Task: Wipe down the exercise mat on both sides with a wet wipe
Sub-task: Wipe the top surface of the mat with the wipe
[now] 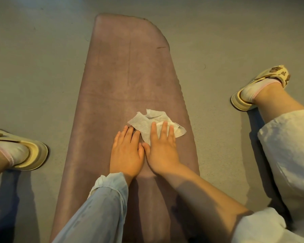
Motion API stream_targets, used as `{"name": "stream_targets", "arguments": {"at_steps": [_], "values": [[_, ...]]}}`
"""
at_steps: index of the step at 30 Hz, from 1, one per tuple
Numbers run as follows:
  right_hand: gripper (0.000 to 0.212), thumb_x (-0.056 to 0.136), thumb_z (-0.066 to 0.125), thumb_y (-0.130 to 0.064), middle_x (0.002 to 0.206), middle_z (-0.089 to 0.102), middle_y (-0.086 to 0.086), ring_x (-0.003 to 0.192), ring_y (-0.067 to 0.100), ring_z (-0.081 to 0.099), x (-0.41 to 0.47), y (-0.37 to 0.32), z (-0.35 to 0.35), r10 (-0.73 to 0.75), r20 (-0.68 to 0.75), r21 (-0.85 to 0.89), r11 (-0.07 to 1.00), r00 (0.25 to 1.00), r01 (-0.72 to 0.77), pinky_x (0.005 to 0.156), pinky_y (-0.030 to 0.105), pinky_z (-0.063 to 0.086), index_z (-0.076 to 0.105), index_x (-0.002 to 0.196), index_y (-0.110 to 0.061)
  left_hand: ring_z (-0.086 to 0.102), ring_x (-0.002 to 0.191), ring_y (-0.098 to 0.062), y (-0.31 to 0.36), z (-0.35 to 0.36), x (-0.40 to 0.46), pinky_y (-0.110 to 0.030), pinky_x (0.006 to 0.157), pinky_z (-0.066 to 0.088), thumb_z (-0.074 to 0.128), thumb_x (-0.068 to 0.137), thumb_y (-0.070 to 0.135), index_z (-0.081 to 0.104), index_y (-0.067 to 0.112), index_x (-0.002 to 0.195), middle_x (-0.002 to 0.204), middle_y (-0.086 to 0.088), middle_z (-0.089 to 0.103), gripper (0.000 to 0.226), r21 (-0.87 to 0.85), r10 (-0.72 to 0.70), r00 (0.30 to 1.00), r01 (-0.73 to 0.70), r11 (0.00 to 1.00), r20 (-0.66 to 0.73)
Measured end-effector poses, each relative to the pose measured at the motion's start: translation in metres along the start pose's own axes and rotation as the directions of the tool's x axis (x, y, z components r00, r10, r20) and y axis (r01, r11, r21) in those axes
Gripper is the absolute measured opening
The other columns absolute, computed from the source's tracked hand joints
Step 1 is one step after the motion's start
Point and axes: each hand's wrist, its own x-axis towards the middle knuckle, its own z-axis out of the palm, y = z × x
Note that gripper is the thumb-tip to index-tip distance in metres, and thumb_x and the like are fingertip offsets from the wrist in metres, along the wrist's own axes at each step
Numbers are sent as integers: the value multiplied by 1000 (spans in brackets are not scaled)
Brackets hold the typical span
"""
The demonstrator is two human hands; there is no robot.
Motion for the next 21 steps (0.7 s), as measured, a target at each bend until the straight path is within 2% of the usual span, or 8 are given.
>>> {"name": "stream_targets", "arguments": {"at_steps": [3,6,11,15,18,21], "values": [[65,98,20,-53,153,-27,13,138,41,-25,13,0,3,32,52,1,999,998,-33,109,56,-14,-16,148,-32,36,135,-25,1,0,0,-39,115,18,46,92,16,54,10,126,137,-10,49,35,-8,6,1000,-6,1000,-23],[64,98,16,-54,153,-26,16,137,45,-24,34,2,0,10,42,-17,1000,999,-10,110,55,-16,-16,148,-30,38,134,-29,0,1,0,-39,113,18,49,90,13,52,8,131,137,-12,49,41,-23,2,999,-3,1000,-42],[64,97,15,-55,153,-27,16,138,45,-22,82,5,-15,-24,36,-27,999,999,25,111,53,-14,-17,148,-30,28,140,-25,0,0,0,-32,114,6,32,87,26,43,10,139,149,-10,35,56,-5,-9,1000,9,1000,-2],[60,99,16,-52,154,-24,16,140,44,-17,106,6,-28,5,41,12,1000,999,-6,113,52,-10,-16,147,-35,33,137,-27,1,0,1,-35,114,13,36,86,24,49,10,135,146,-11,40,53,-8,-16,1000,16,1000,-18],[55,101,14,-44,154,-20,19,141,44,-13,107,9,-31,24,57,46,999,998,-27,115,50,-6,-16,147,-36,30,139,-25,0,1,1,-34,114,10,34,88,26,46,12,137,148,-9,37,53,-4,-13,1000,13,1000,-11],[54,102,12,-42,155,-17,19,142,40,-13,85,25,-30,16,135,80,996,991,-27,115,46,-7,-17,146,-36,27,140,-24,-1,2,1,-33,114,8,40,92,22,44,12,139,150,-9,34,48,2,-14,1000,14,1000,-6]]}}
